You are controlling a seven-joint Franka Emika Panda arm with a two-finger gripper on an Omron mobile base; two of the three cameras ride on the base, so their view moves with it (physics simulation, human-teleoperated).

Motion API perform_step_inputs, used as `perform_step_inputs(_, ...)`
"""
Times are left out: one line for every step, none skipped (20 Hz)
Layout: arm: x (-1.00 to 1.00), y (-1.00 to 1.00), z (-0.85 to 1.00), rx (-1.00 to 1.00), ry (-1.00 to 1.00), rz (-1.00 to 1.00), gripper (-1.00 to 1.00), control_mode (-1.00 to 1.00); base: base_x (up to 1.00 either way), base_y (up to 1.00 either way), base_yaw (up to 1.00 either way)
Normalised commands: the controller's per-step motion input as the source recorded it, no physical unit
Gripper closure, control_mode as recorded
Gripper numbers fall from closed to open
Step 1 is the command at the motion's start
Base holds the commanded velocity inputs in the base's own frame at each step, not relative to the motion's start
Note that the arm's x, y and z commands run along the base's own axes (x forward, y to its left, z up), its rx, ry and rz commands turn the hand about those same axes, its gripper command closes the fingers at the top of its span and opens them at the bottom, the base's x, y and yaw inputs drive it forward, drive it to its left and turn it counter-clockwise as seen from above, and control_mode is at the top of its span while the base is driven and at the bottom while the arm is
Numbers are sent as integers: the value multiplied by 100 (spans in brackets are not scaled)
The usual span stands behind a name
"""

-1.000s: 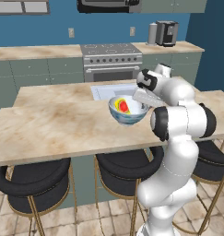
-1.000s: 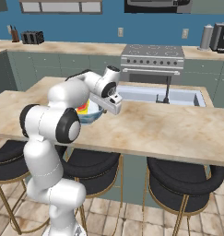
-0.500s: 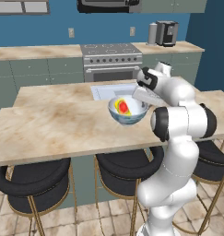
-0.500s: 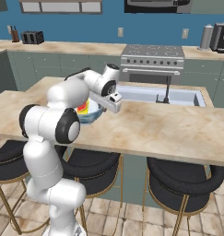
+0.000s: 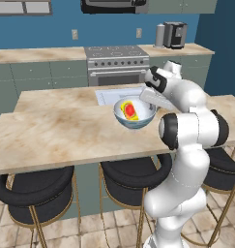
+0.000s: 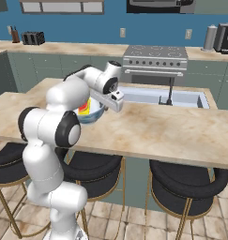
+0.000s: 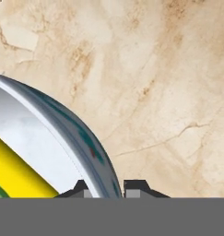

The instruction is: Place the cup inside the bowl on the dining table and move the bowl to any counter.

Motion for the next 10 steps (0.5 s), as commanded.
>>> perform_step_inputs(-11,0,17,0,0,0,100,-100,0,0,0)
perform_step_inputs(-7,0,14,0,0,0,100,-100,0,0,0)
perform_step_inputs(0,0,11,0,0,0,100,-100,0,0,0)
perform_step_inputs(-1,0,10,0,0,0,100,-100,0,0,0)
perform_step_inputs(-3,-1,12,0,0,0,100,-100,0,0,0)
perform_step_inputs(0,-6,11,0,3,-1,100,-100,0,0,0)
perform_step_inputs(0,-6,7,0,1,-1,100,-100,0,0,0)
perform_step_inputs(0,-6,4,0,1,0,100,-100,0,0,0)
perform_step_inputs(0,-7,6,0,0,0,100,-100,0,0,0)
perform_step_inputs(0,-6,6,0,0,0,100,-100,0,0,0)
